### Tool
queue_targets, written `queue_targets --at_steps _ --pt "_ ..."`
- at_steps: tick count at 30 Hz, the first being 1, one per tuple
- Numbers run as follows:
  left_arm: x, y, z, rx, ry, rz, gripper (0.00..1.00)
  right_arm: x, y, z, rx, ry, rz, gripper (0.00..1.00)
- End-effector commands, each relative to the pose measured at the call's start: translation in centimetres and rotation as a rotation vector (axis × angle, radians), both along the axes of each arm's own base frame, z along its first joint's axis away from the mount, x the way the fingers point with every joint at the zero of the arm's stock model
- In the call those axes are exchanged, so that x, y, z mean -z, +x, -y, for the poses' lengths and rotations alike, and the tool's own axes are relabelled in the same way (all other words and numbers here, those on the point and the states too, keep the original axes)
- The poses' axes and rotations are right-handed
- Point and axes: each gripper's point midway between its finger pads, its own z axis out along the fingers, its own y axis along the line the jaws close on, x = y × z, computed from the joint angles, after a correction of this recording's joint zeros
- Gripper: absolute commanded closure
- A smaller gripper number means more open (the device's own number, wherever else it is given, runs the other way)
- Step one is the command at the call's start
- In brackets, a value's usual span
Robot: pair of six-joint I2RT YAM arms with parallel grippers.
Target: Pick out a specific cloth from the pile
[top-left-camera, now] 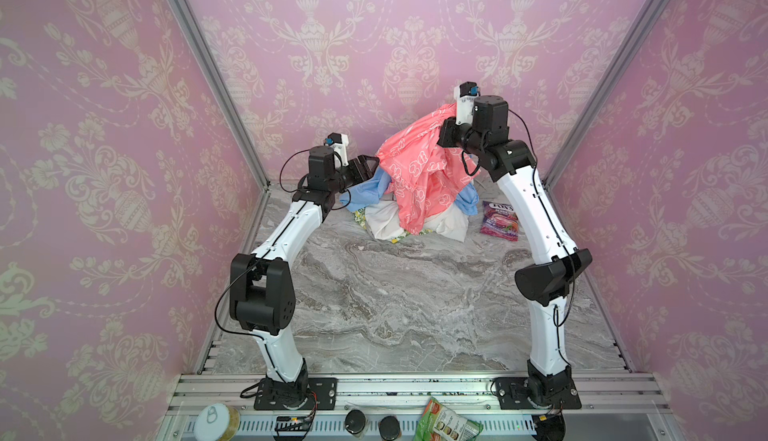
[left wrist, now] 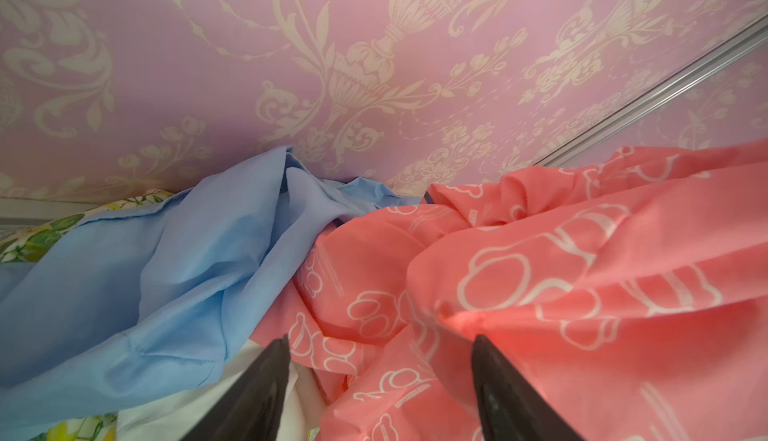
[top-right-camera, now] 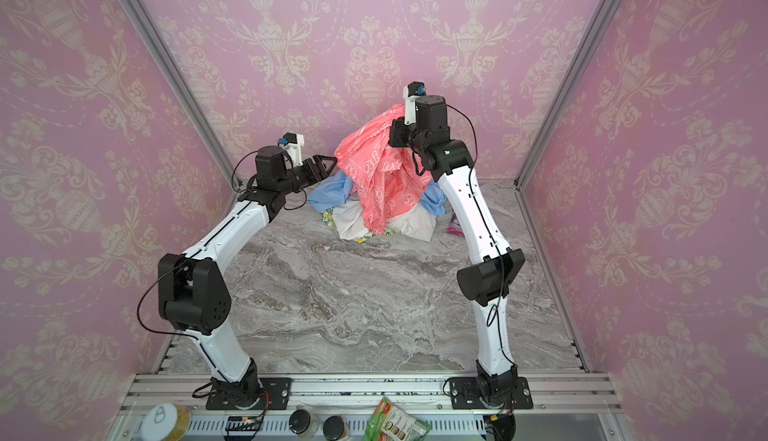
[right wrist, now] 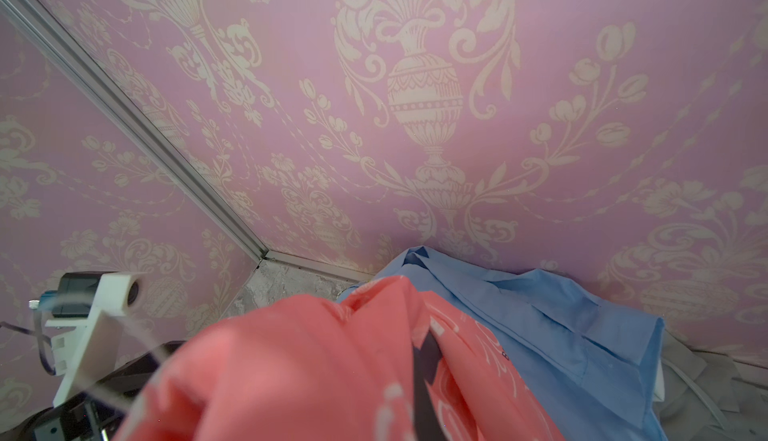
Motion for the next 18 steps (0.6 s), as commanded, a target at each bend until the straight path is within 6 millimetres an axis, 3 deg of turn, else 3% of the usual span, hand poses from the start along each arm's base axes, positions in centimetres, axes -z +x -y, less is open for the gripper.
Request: queue_targets --at_steps 1,4,8,12,18 --pt "-3.5 -2.4 1.8 0.117 -0.014 0.183 0.26 -3.0 -2.0 0.1 -0.027 0.046 0.036 1.0" --pt "-3.1 -4.6 2.6 0.171 0.019 0.245 0.23 -2.2 -1.9 0.2 -0.029 0.032 0.014 1.0" --pt "-2.1 -7.2 1.9 0.15 0.041 0.321 0.19 -0.8 -1.6 0.2 -0.026 0.002 -0.011 1.0" --pt "-0.8 -9.0 1.4 0.082 0.206 0.381 0.19 0.1 -1.4 0.1 -0.027 -0.003 -0.03 1.0" --pt "-1.2 -11.8 2.4 0.051 0.329 0.491 0.18 1.0 -1.1 0.4 -0.002 -0.012 -0.051 1.0"
